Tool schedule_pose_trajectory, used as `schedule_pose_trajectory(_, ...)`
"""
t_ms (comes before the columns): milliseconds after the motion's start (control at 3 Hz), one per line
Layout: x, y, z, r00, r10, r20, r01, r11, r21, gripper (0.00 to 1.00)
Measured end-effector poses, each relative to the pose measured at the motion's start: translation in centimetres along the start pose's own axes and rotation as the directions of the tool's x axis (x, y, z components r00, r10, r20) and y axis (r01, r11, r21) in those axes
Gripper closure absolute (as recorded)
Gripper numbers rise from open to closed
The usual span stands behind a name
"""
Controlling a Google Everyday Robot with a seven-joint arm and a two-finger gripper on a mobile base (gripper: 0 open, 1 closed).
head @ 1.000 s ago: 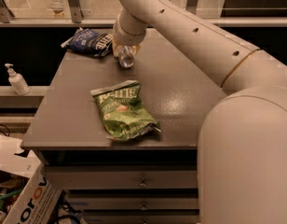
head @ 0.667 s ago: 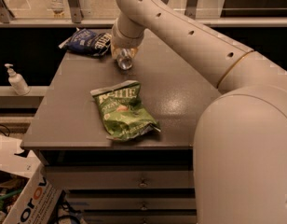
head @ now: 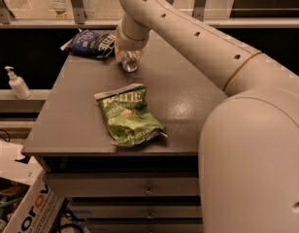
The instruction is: Move redbull can near blue chip bag
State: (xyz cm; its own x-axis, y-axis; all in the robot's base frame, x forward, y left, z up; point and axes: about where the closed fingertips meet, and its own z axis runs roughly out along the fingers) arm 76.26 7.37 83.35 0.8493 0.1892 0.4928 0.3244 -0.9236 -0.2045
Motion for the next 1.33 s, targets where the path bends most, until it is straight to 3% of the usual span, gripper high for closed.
schedule_pose_trajectory(667,0.26,-0.19,0.08,1.0,-0.009,0.006,0.009,1.0,-0.001,0.13)
schedule_pose_trajectory(1000,0.47,-0.32,0.03,1.0,-0.017,0.009,0.017,0.9999,-0.001,0.0)
schedule_pose_trajectory(1333,0.76,-0.09,-0.21,1.0,-0.021,0.006,0.021,0.9997,-0.007,0.0)
